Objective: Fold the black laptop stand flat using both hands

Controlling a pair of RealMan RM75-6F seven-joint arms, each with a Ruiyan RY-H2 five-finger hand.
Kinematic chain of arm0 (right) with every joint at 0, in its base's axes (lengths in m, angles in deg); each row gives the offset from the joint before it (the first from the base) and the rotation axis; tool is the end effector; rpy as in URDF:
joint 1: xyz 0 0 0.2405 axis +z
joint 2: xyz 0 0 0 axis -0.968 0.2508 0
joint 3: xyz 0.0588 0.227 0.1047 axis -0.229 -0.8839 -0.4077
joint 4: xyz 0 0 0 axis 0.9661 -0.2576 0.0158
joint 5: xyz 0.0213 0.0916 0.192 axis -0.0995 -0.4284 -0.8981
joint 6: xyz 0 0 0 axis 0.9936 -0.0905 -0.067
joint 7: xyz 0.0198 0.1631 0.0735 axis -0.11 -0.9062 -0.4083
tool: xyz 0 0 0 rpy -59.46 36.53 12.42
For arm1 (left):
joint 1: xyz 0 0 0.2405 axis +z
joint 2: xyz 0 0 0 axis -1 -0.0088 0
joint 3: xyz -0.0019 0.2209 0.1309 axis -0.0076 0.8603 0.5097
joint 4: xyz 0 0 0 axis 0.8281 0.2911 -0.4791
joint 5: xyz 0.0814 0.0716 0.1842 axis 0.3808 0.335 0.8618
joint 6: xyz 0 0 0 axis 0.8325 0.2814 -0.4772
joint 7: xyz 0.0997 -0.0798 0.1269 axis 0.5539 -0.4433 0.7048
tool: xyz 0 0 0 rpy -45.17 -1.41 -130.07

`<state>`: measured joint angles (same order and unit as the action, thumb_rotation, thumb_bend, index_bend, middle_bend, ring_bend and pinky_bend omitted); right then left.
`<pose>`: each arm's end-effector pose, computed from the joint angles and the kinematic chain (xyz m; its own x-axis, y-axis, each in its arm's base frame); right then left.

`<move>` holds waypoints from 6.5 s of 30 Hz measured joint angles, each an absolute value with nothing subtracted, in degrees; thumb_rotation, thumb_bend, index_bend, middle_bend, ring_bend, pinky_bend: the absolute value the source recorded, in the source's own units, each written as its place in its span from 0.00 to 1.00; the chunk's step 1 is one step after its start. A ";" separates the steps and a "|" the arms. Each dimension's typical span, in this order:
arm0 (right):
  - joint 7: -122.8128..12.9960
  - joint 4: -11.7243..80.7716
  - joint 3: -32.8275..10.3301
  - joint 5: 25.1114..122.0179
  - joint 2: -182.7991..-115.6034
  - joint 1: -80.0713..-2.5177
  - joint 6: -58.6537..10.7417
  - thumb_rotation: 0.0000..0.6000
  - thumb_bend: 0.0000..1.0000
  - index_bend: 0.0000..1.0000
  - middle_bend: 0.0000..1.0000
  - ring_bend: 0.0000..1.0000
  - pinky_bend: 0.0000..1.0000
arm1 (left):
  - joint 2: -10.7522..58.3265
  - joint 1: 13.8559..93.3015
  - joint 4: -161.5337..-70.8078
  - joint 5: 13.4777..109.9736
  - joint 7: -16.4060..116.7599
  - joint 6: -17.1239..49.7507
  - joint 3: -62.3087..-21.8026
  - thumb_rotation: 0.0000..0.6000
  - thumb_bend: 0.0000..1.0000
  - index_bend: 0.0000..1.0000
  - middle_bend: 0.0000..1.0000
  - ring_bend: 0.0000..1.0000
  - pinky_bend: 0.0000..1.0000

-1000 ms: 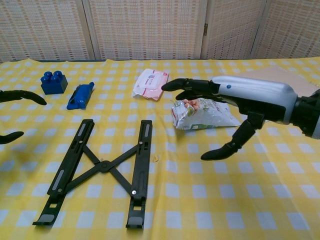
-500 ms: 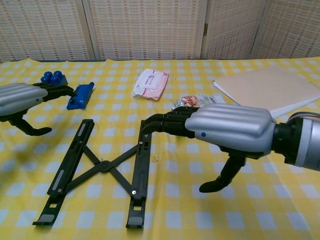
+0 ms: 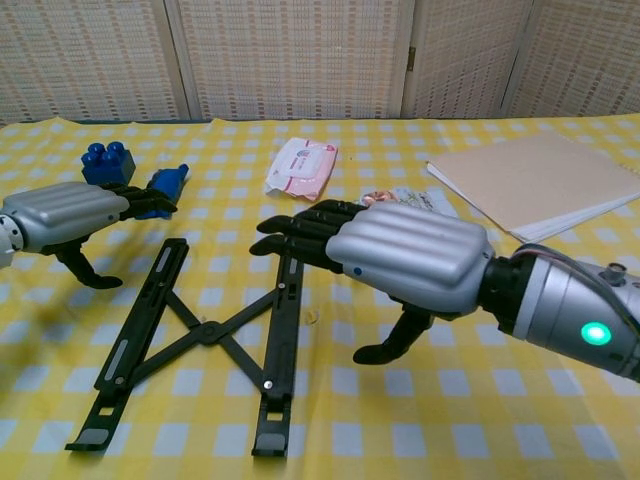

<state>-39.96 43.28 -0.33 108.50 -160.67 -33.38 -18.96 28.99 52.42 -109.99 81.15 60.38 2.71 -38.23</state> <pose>-0.0829 -0.2761 -0.0895 0.5631 -0.1305 0.8160 -0.5269 -0.8174 0.2329 -0.2365 0.3784 -0.0275 0.6744 0.2327 0.7007 0.7168 -0.4338 -0.5459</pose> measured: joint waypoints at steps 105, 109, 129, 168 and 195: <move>-53.40 7.49 5.44 118.97 -182.87 -27.26 -37.15 1.00 0.21 0.00 0.00 0.00 0.00 | 23.34 52.07 -123.03 76.29 47.92 2.66 -37.50 1.00 0.27 0.00 0.00 0.00 0.00; -51.20 19.94 4.70 117.50 -175.46 -23.93 -28.68 1.00 0.21 0.00 0.00 0.00 0.00 | 20.80 53.39 -125.15 76.34 47.24 4.45 -37.55 1.00 0.27 0.00 0.00 0.00 0.00; -32.23 39.53 -5.10 99.54 -163.08 -6.79 10.27 1.00 0.21 0.00 0.00 0.00 0.00 | 16.81 57.18 -126.44 77.76 40.66 8.28 -37.45 1.00 0.27 0.00 0.00 0.00 0.00; -30.93 33.59 -5.94 93.90 -167.84 0.79 15.40 1.00 0.30 0.18 0.27 0.04 0.00 | 16.21 59.06 -124.05 79.62 34.43 8.77 -37.44 1.00 0.27 0.00 0.00 0.00 0.00; -42.96 25.66 -2.35 104.49 -170.94 -2.62 1.33 1.00 0.31 0.39 0.47 0.24 0.00 | 16.91 59.10 -123.65 79.89 34.12 8.72 -37.76 1.00 0.27 0.00 0.00 0.00 0.00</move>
